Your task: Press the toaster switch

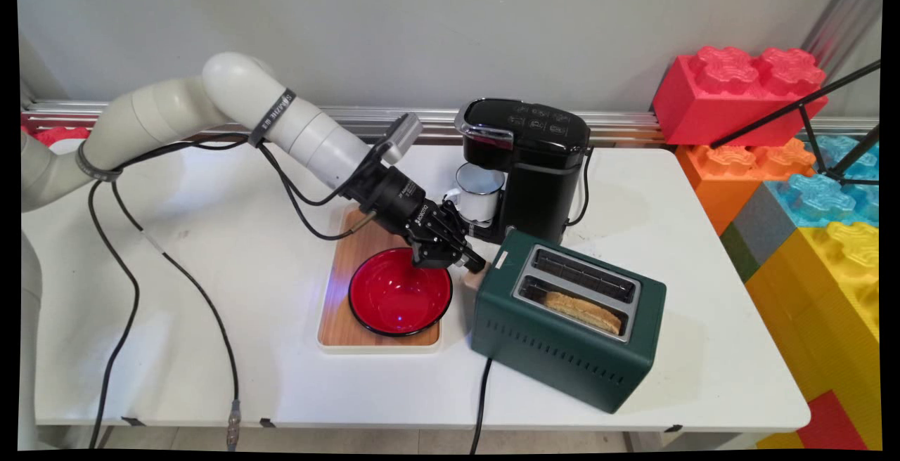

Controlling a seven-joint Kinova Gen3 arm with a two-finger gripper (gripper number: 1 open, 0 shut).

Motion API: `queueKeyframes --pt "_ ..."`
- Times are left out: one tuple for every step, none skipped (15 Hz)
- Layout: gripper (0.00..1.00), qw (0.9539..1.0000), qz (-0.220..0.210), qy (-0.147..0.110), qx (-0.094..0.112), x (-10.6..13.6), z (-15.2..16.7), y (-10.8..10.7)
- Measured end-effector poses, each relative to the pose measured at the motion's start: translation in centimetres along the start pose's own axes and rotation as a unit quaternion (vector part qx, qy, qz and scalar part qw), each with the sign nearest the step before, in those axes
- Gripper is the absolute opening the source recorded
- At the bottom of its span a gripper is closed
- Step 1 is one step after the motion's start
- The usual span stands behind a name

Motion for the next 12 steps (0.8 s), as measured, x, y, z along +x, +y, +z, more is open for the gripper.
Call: queueKeyframes --pt "0.0 1.0 -0.001 -0.001 0.0 -0.1 0.1 0.0" --pt "0.0 1.0 -0.002 -0.002 0.0 -0.3 0.3 0.0" --pt "0.0 1.0 -0.002 -0.003 0.0 -0.4 0.4 0.0" --pt "0.0 1.0 -0.003 -0.004 0.0 -0.6 0.5 0.0" --pt "0.0 1.0 -0.004 -0.006 0.0 -0.7 0.6 0.0" --pt "0.0 1.0 -0.005 -0.007 0.0 -0.8 0.7 0.0" --pt "0.0 1.0 -0.005 -0.008 0.001 -0.9 0.7 0.0" --pt "0.0 0.9999 -0.006 -0.01 0.001 -1.0 0.8 0.0" --pt "0.0 0.9999 -0.006 -0.011 0.001 -1.1 0.9 0.0" --pt "0.0 0.9999 -0.007 -0.011 0.001 -1.1 0.9 0.0" --pt "0.0 0.9999 -0.007 -0.012 0.002 -1.2 0.9 0.0" --pt "0.0 0.9999 -0.007 -0.013 0.002 -1.3 0.9 -0.1"
